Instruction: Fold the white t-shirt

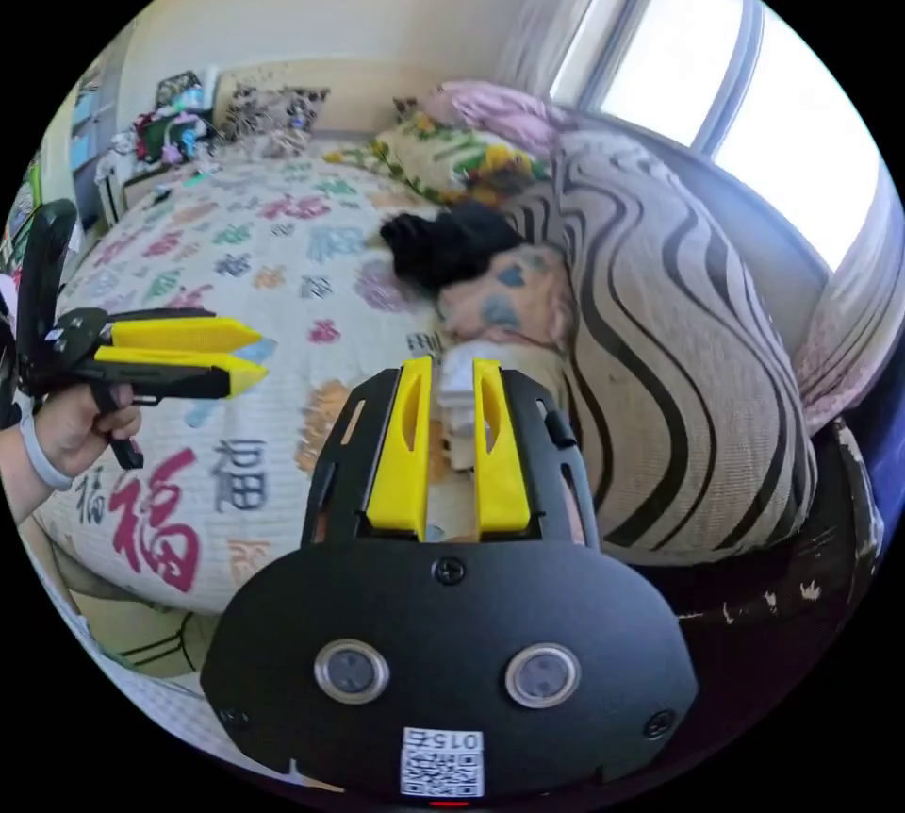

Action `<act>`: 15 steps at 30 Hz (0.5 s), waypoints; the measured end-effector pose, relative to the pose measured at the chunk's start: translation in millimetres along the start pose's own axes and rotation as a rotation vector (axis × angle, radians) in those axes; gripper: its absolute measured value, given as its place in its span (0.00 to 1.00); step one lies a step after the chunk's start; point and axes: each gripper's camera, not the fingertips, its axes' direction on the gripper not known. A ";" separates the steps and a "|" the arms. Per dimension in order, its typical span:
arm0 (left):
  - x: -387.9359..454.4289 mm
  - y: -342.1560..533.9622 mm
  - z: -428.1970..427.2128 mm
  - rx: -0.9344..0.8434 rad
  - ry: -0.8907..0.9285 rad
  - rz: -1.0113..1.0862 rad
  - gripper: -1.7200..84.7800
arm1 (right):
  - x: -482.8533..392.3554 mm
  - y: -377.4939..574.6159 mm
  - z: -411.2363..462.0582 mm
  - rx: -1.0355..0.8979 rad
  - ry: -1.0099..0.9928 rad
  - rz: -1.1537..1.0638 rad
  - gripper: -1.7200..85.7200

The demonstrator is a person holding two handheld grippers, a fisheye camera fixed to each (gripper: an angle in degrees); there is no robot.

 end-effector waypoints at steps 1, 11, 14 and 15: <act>-0.4 -13.4 32.2 -0.038 0.019 -0.014 0.15 | 10.5 0.6 6.5 -0.037 -0.008 0.002 0.11; -39.4 -33.5 142.9 -0.134 0.214 -0.249 0.04 | 66.1 -9.4 34.7 -0.292 -0.072 -0.110 0.04; -49.9 -24.7 117.3 -0.015 0.286 -0.290 0.02 | 79.7 -3.3 -0.9 -0.218 -0.124 -0.103 0.02; -54.8 -21.6 101.5 0.037 0.322 -0.310 0.02 | 84.9 0.9 -20.3 -0.180 -0.121 -0.107 0.01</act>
